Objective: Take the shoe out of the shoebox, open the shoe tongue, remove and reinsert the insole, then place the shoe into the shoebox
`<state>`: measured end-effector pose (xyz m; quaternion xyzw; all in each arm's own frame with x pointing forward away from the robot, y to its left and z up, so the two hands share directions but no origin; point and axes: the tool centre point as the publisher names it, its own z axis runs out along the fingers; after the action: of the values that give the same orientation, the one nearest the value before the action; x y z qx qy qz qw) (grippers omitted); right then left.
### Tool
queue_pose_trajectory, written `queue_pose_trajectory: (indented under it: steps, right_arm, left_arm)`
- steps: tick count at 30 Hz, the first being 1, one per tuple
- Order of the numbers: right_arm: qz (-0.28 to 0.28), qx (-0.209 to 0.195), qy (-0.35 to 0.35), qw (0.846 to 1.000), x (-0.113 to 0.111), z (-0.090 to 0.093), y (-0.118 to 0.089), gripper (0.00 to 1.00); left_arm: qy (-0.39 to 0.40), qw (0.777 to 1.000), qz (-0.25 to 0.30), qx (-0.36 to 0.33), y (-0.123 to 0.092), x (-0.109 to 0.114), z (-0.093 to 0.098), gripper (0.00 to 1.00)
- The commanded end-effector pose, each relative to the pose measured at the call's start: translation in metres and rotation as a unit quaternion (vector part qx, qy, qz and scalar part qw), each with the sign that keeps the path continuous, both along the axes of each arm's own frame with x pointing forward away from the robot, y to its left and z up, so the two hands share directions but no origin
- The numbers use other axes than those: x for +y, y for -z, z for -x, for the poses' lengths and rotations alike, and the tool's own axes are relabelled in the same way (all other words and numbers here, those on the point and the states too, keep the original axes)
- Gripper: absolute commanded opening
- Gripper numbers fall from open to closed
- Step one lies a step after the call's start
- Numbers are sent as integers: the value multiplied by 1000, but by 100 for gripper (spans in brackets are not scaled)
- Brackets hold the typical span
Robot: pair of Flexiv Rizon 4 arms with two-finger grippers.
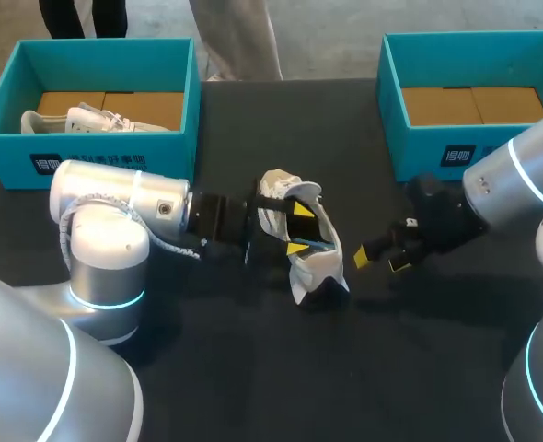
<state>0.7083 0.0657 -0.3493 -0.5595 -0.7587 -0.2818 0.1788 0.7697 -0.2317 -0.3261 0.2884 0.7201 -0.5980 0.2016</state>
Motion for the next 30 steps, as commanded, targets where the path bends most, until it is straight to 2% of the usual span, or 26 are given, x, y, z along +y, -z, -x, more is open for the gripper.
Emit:
queue_pose_trajectory:
  steps: [1, 3, 6, 12, 13, 14, 22, 30]
  right_arm:
    - [1, 0, 1, 1000, 4, 1, 2, 100]
    - [0, 0, 1, 1000, 5, 1, 3, 100]
    - [-1, 1, 1, 1000, 5, 1, 3, 100]
    - [-2, 0, 1, 1000, 7, 2, 2, 100]
    - [-2, 0, 1, 1000, 7, 3, 2, 100]
    - [-1, 0, 1, 1000, 7, 3, 1, 100]
    - [4, -4, 1, 1000, 4, 4, -7, 100]
    - [25, -6, -12, 1000, -2, 5, -14, 100]
  left_arm:
    - [-3, 1000, 7, -1, -8, 6, 3, 90]
    - [-2, 1000, 8, -3, -10, 7, 3, 88]
    - [0, 1000, 8, -5, -12, 7, 3, 79]
    - [8, 1000, 5, -9, -14, 9, 2, 26]
    - [11, 1000, 4, -10, -15, 10, 2, 9]
    - [14, 1000, 2, -13, -16, 10, 2, 0]
    - [48, 998, -17, -23, -21, 15, 2, 0]
    - [113, 991, -55, -47, -25, 21, 10, 0]
